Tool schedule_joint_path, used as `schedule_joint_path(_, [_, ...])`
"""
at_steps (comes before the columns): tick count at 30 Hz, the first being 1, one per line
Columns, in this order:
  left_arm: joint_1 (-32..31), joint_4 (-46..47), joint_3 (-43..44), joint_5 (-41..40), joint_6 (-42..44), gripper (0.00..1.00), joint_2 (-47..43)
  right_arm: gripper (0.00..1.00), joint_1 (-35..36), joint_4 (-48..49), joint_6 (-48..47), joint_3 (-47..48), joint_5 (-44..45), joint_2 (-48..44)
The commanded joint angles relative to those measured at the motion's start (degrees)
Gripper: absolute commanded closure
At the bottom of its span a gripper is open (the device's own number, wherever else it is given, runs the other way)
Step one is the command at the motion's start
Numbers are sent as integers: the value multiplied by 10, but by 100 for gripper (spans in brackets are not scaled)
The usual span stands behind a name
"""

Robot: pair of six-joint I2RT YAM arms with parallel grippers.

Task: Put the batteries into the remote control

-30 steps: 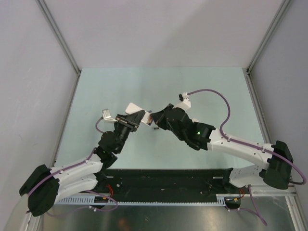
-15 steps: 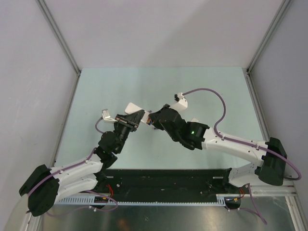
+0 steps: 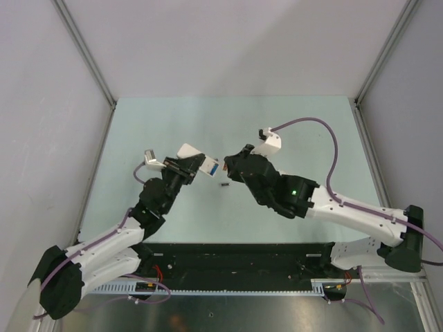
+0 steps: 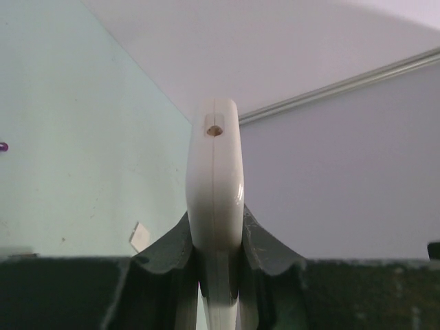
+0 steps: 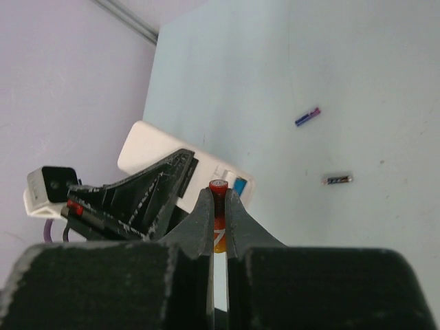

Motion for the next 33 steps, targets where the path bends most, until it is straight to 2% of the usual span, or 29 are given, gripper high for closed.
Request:
schedule_joint_path(1, [61,-108,68,132,-114,100,3,100,13,-30,-57,27,86,-38])
schedule_joint_path(3, [73,-114,70,174,-176,100,17,100,17,-28,-59,20,90,-41])
schedule_joint_path(5, [62,-111,73,171,-197,100,21,100,28,5,-71,9,90,-42])
schedule_joint_path(12, [34,-107,108,141,-180,100,15,100,30,89,-124,-26,57,-54])
schedule_joint_path(24, [11,-58,94,152,-183,100,26,100,13,106,-119,-51,33,-61])
schedule_joint_path(28, [16,-54,71,115,-113,100,-14,100,7,81,-144,-51,32,-86])
schedule_joint_path(29, [18,-54,55,99,-59,100,-28,100,-8,62,-146,-51,23,-92])
schedule_joint_path(31, [18,-54,32,75,-13,100,-88,100,-45,-22,-91,-57,-17,-99])
schedule_joint_path(33, [18,-54,-6,45,37,100,-134,100,-116,-39,-34,-112,-65,-106])
